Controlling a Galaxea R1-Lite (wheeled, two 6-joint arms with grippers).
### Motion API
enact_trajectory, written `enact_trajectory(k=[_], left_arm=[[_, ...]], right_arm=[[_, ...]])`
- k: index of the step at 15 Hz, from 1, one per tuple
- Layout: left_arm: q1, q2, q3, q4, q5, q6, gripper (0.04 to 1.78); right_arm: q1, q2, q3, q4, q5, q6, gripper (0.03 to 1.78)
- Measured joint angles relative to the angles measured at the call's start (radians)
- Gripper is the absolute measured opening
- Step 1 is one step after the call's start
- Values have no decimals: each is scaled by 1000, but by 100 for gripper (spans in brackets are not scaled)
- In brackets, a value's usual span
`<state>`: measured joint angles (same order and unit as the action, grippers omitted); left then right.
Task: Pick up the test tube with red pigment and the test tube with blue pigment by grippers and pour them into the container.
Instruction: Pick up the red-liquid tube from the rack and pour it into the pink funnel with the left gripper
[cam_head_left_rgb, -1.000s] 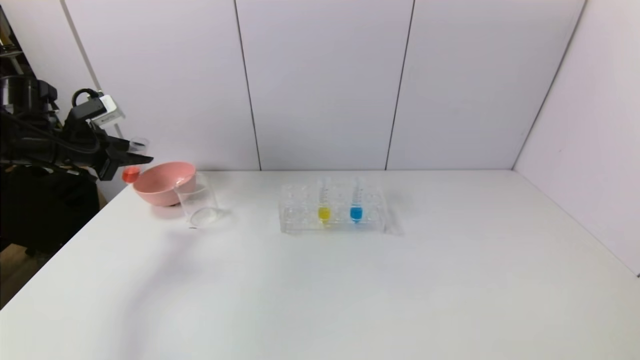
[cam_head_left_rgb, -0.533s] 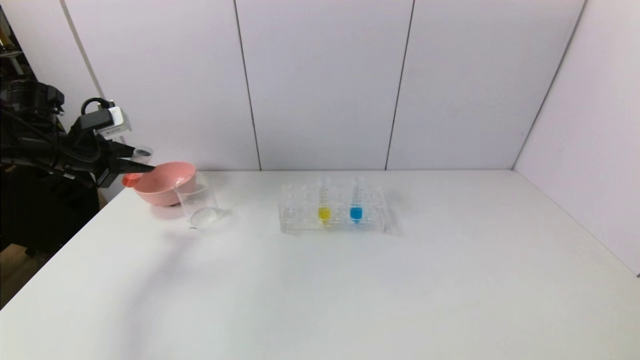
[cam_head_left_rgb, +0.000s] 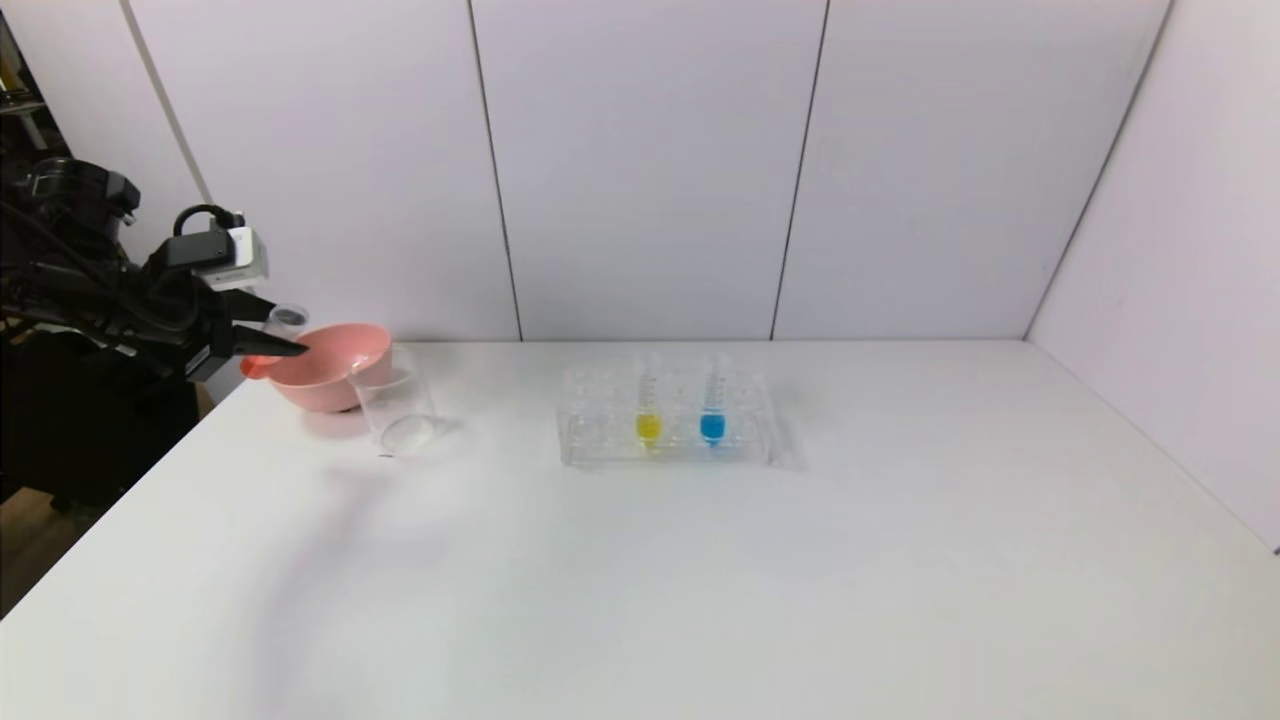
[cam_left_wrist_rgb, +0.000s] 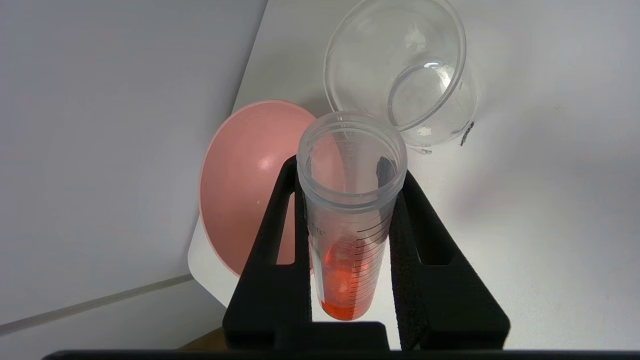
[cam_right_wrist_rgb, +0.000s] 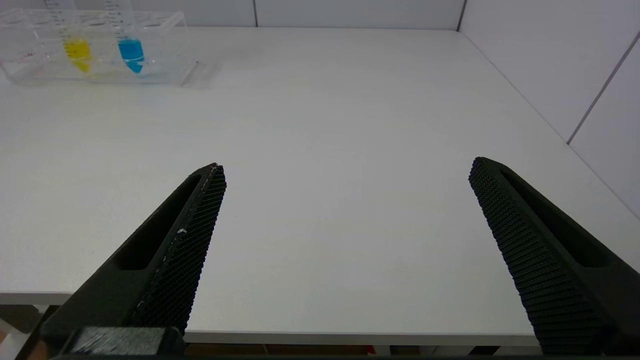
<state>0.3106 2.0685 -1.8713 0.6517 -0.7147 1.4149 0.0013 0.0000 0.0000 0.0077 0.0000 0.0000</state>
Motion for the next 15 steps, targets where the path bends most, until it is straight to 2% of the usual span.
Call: enact_trajectory(k=[7, 15], left_arm=[[-23, 11, -68, 59, 45, 5, 46], [-44, 43, -113, 121, 152, 60, 46]], right_arm=[[0, 0, 0, 0, 0, 0, 177], [0, 0, 0, 0, 0, 0, 177]])
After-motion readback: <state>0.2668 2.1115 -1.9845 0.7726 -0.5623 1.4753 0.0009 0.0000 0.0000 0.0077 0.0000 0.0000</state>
